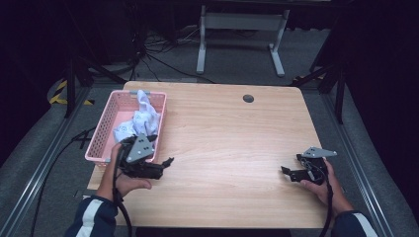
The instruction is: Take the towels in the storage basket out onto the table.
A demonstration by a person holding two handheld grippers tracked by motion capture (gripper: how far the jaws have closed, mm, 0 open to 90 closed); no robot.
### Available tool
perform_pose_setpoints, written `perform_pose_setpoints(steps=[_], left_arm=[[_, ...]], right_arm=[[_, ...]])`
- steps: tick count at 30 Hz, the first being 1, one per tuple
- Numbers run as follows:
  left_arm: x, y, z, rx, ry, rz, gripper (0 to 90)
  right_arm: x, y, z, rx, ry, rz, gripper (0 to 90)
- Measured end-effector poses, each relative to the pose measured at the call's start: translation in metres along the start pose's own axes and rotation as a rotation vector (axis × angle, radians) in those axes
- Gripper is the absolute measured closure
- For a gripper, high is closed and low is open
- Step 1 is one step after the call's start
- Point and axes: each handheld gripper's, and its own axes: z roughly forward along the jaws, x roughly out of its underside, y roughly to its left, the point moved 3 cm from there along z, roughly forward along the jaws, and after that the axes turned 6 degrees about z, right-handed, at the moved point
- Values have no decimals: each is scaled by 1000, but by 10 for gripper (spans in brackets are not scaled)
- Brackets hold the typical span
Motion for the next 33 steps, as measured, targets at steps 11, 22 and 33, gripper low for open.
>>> perform_pose_setpoints(steps=[11,22,33], left_arm=[[34,49,-11,-104,56,-102,158],[61,102,17,-86,227,-229,159],[69,124,62,-33,414,-255,115]], right_arm=[[0,0,0,-3,2,-7,143],[0,0,0,-2,1,-5,144],[0,-1,0,-6,-1,-14,153]])
